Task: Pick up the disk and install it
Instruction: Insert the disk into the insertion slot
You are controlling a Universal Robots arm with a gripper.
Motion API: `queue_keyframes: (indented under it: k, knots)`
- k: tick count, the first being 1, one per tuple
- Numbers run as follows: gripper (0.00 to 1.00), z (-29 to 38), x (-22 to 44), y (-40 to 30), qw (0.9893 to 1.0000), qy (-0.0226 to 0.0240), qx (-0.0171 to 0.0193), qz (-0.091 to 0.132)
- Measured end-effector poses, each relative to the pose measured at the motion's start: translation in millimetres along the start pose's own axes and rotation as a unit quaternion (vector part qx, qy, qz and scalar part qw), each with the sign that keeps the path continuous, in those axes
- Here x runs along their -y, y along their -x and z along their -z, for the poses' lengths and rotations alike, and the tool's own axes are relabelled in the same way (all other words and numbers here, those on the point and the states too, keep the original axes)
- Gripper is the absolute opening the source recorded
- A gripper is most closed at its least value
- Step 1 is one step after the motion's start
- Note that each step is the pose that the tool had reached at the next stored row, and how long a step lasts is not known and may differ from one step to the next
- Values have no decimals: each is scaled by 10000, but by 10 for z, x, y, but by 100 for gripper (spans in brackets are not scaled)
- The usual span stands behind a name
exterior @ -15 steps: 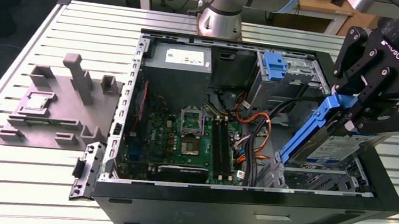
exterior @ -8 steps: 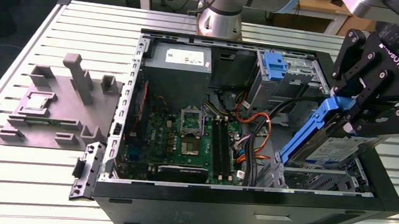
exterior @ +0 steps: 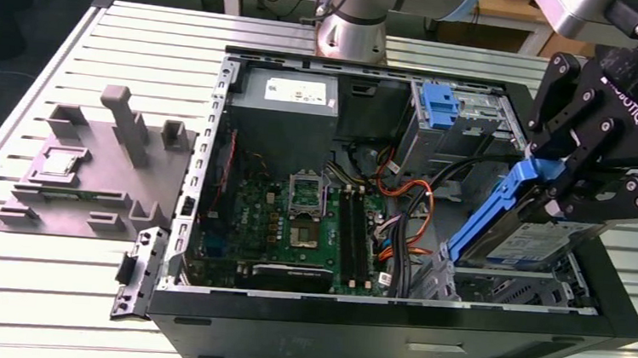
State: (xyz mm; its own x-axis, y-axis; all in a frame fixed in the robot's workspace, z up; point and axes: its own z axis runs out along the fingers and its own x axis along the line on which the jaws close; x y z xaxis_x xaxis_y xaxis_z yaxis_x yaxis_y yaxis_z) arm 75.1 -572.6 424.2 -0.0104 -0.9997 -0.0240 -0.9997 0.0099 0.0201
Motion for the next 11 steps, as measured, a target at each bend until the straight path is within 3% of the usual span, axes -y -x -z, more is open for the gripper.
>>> queue_keyframes:
  k: [11]
  knots:
    - [37,-71,3,-9,10000,0,-1,0]
